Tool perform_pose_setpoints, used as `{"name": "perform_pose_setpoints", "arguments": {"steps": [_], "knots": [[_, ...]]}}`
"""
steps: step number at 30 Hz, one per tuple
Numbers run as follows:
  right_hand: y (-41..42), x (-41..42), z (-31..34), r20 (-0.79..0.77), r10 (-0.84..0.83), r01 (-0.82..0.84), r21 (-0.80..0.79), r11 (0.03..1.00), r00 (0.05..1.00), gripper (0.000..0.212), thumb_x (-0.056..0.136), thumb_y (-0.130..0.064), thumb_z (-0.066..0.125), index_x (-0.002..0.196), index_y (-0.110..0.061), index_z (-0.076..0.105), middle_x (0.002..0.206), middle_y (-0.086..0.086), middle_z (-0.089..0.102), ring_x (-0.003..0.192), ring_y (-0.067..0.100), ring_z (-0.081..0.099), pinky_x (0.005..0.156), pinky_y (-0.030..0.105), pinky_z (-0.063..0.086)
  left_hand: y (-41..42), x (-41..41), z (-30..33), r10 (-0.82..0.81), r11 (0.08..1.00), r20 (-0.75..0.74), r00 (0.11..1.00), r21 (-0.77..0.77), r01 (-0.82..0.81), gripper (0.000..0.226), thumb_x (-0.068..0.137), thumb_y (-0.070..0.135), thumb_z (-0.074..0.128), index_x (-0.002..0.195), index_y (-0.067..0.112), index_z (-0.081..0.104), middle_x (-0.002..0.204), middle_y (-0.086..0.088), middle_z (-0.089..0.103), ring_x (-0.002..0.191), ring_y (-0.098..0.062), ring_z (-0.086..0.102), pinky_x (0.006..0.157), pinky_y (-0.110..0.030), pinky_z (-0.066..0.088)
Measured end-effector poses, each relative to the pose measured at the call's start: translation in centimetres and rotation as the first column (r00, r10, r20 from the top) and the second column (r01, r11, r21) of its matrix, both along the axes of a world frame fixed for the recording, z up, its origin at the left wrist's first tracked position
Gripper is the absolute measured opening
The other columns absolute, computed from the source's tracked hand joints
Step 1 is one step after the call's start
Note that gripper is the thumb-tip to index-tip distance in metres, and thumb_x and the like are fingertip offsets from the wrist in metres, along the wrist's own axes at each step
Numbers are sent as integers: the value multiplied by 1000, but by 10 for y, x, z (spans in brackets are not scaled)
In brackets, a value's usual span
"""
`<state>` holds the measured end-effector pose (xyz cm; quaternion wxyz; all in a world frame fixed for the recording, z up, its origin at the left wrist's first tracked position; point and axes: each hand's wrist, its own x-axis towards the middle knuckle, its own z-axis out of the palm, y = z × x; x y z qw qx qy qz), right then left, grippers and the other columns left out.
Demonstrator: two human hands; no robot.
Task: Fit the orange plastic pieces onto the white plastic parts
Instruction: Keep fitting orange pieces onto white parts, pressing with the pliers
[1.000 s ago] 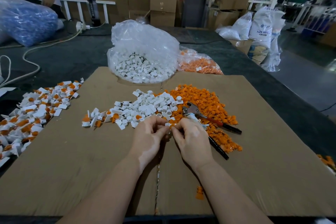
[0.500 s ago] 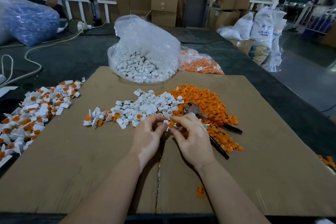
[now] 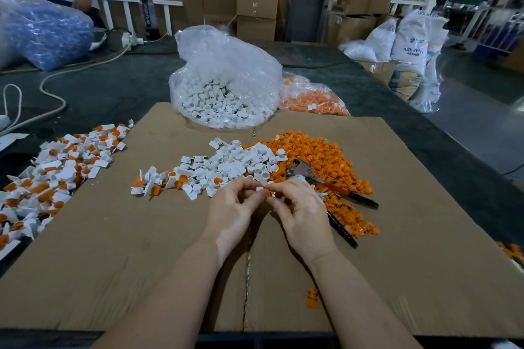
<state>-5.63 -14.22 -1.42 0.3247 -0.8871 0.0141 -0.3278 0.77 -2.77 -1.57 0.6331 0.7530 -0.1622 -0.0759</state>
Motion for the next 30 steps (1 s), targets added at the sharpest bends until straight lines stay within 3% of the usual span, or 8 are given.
{"name": "perform_pose_setpoints", "arguments": {"steps": [10, 12, 14, 16, 18, 22, 26, 30], "knots": [[0, 0, 1, -15, -10, 10, -19, 1000, 1000, 19, 82, -11, 68, 101, -10, 70, 91, 0, 63, 89, 14, 57, 82, 32, 48, -1, 0, 2, -20, 1000, 4, 1000, -12, 20, 11, 84, 8, 65, 95, 7, 64, 78, -12, 61, 70, -14, 54, 56, -9, 40], [0, -2, 1, 9, -85, 85, -71, 994, 996, 19, 83, -20, 67, 100, -11, 70, 92, 1, 64, 92, 18, 58, 82, 34, 44, -1, 0, 2, -18, 1000, -6, 1000, -24, 18, 11, 84, 7, 66, 94, 7, 63, 76, -11, 58, 67, -13, 52, 53, -7, 39], [-4, -4, 2, 40, -264, 267, -127, 955, 964, 23, 83, -26, 65, 102, -13, 69, 98, 1, 66, 98, 22, 58, 84, 36, 36, -2, 0, 3, -11, 999, -27, 1000, -41, 10, 10, 83, 6, 66, 91, 9, 61, 76, -11, 56, 66, -13, 51, 52, -7, 39], [-11, -5, 7, -45, -462, 449, -163, 878, 886, 28, 88, -29, 60, 112, -15, 64, 112, 2, 63, 110, 23, 52, 92, 39, 29, -3, 1, 2, -5, 999, -37, 999, -43, 3, 10, 83, 7, 66, 91, 11, 61, 77, -11, 57, 67, -14, 53, 53, -6, 40], [-22, -6, 11, -258, -596, 535, -271, 800, 760, 39, 91, -33, 50, 126, -18, 52, 129, 2, 51, 124, 21, 40, 104, 40, 18, -3, 2, 2, 3, 1000, -31, 1000, -28, -4, 9, 84, 10, 66, 91, 13, 61, 80, -14, 60, 71, -15, 55, 54, -6, 41], [-35, -5, 19, -550, -599, 473, -371, 800, 582, 36, 87, -37, 44, 117, -18, 48, 136, 6, 38, 130, 24, 28, 111, 54, 6, -3, 4, 1, 26, 1000, -19, 999, -9, -26, 12, 85, 13, 66, 97, 11, 63, 90, -21, 65, 75, -17, 58, 56, -8, 42], [-42, -3, 25, -594, -599, 417, -430, 800, 537, 42, 85, -48, 48, 115, -20, 48, 133, 9, 37, 126, 27, 28, 108, 50, 12, -3, 6, 1, 25, 999, -48, 999, -30, -26, 14, 85, 12, 65, 99, 9, 63, 92, -23, 65, 78, -20, 60, 60, -12, 45], [-40, -4, 28, -520, -622, 404, -478, 780, 585, 44, 85, -49, 49, 115, -17, 46, 126, 9, 41, 118, 26, 35, 101, 44, 24, -3, 7, 3, 16, 997, -87, 996, -70, -22, 13, 85, 12, 65, 98, 9, 63, 83, -14, 63, 74, -17, 59, 61, -14, 46]]}}
